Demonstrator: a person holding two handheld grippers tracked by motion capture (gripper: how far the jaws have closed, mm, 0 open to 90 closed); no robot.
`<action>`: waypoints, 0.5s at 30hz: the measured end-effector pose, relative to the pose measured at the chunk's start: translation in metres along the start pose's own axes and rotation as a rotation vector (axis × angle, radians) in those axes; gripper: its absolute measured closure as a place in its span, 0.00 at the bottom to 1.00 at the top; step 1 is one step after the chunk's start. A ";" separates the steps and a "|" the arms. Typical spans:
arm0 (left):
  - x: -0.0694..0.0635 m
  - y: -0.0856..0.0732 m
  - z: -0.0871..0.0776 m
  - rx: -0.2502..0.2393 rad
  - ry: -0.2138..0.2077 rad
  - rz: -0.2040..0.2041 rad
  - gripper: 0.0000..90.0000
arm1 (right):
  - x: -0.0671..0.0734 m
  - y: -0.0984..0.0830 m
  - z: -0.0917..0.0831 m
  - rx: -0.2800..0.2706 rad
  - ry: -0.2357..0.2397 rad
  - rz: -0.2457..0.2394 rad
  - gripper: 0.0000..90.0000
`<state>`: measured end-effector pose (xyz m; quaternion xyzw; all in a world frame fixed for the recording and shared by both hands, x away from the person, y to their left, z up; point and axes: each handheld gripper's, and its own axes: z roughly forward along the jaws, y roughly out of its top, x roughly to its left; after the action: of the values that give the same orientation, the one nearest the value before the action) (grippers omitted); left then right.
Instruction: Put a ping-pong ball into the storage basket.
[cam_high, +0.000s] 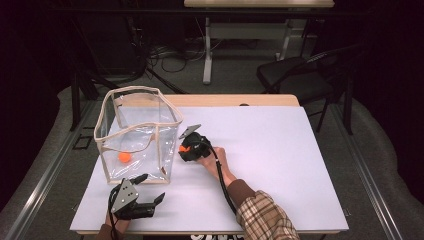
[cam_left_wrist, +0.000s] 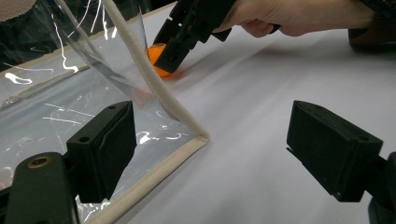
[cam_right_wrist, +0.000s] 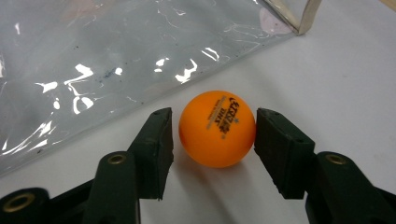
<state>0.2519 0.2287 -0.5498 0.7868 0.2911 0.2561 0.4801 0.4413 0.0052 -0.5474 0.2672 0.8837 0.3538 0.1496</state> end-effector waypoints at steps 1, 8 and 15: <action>0.000 0.000 0.000 0.000 -0.001 -0.001 0.18 | 0.000 0.000 0.001 0.000 -0.001 -0.006 0.54; 0.000 0.000 0.000 0.000 -0.001 -0.001 0.18 | 0.001 0.000 0.000 0.007 -0.002 0.012 0.56; 0.000 0.000 0.000 -0.001 0.000 0.001 0.18 | -0.002 0.001 -0.005 -0.008 -0.005 0.013 0.56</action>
<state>0.2518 0.2287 -0.5497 0.7868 0.2909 0.2564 0.4802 0.4404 0.0017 -0.5431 0.2732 0.8802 0.3576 0.1507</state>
